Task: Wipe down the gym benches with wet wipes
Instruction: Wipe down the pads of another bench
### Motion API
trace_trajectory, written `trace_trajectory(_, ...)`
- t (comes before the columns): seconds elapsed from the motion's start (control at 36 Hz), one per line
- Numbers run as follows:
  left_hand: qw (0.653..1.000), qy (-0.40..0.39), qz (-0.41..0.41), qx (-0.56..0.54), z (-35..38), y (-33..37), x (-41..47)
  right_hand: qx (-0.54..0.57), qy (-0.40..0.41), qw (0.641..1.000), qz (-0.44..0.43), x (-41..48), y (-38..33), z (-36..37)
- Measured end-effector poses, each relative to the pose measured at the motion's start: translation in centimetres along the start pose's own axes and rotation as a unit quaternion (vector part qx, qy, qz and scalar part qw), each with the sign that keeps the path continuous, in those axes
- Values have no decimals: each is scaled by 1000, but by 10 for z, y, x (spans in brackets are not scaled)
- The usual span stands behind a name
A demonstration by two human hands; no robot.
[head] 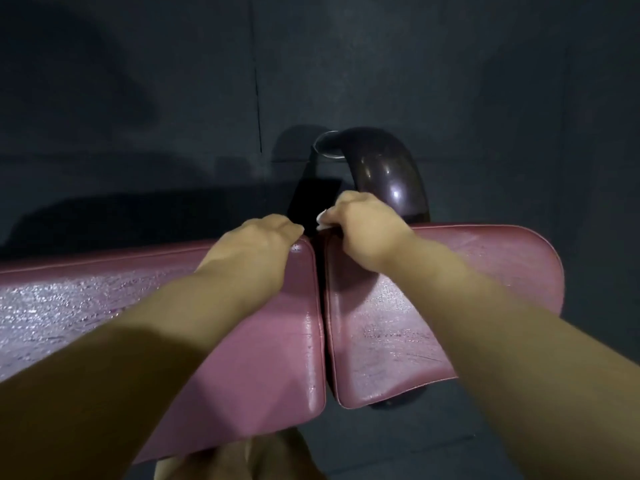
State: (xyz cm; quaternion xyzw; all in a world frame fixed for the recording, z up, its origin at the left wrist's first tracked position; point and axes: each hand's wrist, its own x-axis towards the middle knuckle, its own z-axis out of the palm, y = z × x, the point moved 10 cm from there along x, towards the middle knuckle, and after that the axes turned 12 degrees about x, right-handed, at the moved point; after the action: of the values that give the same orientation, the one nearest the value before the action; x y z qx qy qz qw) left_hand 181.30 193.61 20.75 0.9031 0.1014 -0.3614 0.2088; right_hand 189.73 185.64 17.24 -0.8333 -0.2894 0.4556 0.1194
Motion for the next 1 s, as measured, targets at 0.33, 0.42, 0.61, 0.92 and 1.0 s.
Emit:
trace_trajectory(0.33, 993, 29, 114, 4, -3, 62, 17, -106, 102, 961, 235, -72, 146, -82)
trace_trajectory(0.42, 991, 29, 133, 11, -2, 80, 23, -56, 112, 970, 209, -62, 135, -76)
trace_trajectory(0.61, 990, -2, 120, 73, 0, 113, 39, -18, 47, 999, 19, -52, 110, -59)
trace_trajectory(0.92, 988, -14, 122, 92, 8, 173, 62, -21, 133, 963, 235, -102, 258, -119)
trace_trajectory(1.0, 984, -7, 147, 95, 10, 209, 69, 22, 173, 977, 119, -106, 239, -118)
